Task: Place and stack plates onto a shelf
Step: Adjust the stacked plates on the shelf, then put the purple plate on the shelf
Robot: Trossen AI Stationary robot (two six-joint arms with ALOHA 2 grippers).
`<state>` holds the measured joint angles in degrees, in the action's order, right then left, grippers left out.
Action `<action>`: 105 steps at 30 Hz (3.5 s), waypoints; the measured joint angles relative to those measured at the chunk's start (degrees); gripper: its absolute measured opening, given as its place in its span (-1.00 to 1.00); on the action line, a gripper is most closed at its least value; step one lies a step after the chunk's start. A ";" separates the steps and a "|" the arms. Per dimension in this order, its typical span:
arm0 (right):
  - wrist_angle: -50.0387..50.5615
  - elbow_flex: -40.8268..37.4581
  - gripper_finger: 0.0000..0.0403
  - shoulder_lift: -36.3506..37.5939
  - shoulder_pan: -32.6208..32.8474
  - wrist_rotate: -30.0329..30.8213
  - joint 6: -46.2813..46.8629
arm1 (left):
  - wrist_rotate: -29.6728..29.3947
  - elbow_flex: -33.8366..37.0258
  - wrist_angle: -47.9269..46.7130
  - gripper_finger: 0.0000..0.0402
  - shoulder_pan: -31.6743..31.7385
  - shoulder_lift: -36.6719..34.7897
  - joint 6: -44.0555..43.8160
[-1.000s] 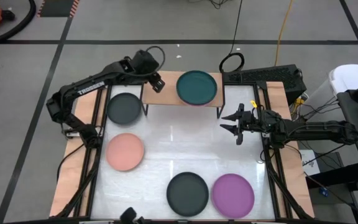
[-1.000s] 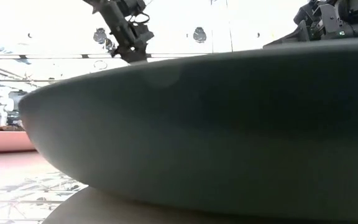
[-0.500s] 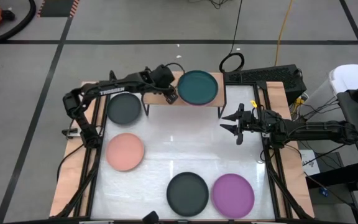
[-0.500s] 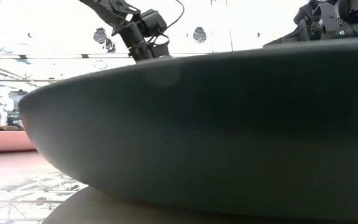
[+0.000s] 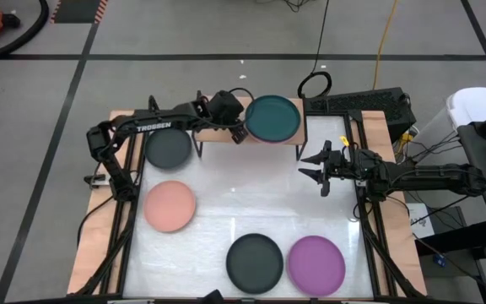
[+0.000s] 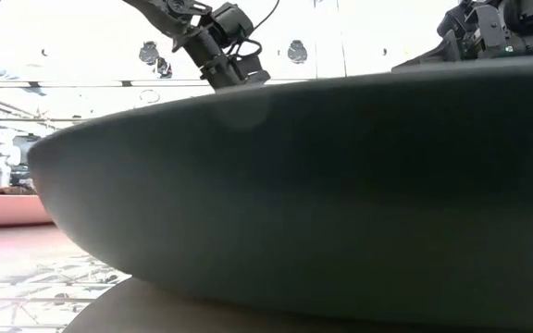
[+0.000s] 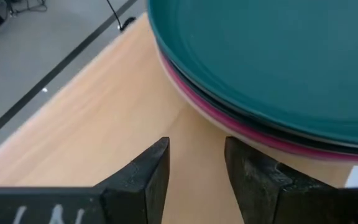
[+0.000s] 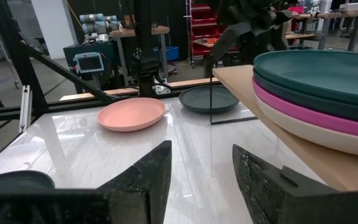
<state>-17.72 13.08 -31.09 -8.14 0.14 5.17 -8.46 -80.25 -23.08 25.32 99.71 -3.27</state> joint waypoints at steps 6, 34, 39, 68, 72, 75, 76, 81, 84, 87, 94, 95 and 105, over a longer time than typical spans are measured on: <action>0.00 0.00 -0.25 0.00 0.00 0.00 0.13 | 0.89 0.00 1.46 -0.20 -0.09 -0.03 0.21; 3.06 0.00 -0.25 -0.59 -0.02 0.04 -1.26 | -7.46 0.02 -12.28 -0.20 -3.53 -15.33 -1.01; 3.13 0.00 -0.25 -0.61 0.00 0.04 -0.58 | -8.32 0.04 -11.07 -0.20 -6.41 -16.10 0.20; 3.88 0.00 -0.25 -3.93 0.04 3.82 2.77 | -8.63 52.00 72.27 -0.20 -30.98 -34.50 1.21; 0.86 0.01 -0.25 -4.43 0.03 4.13 4.51 | -8.68 52.44 72.67 -0.20 -30.85 -32.58 1.87; 0.84 0.67 -0.25 -5.11 0.13 2.39 5.02 | -8.60 52.43 75.14 -0.20 -30.49 -31.62 1.76; 0.81 0.98 -0.25 -5.46 0.25 1.80 5.58 | -8.62 52.45 75.22 -0.20 -30.49 -31.55 1.74; 3.15 3.04 -0.25 -7.18 1.69 1.12 5.81 | -8.05 52.44 75.25 -0.20 -30.49 -31.52 2.31; 10.06 6.73 -0.25 -7.81 3.13 1.09 4.34 | -8.04 52.44 75.22 -0.20 -30.61 -31.50 2.99; 20.43 11.89 -0.25 -8.28 4.99 1.05 2.74 | -8.03 52.43 75.15 -0.20 -30.62 -31.50 3.04; 32.65 16.10 -0.25 -8.67 10.14 -7.62 5.36 | -7.98 52.43 75.15 -0.20 -30.62 -31.50 3.04; 32.64 15.62 -0.25 -9.06 10.96 -9.49 6.85 | -7.99 52.43 75.15 -0.20 -30.61 -31.50 3.04; 26.40 8.40 -0.25 -18.60 23.78 -12.30 18.76 | -7.94 52.41 75.04 -0.20 -30.45 -31.46 2.95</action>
<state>8.69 21.48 -49.69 15.64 -12.16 23.93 -16.40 -27.83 51.96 -5.13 68.25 -0.32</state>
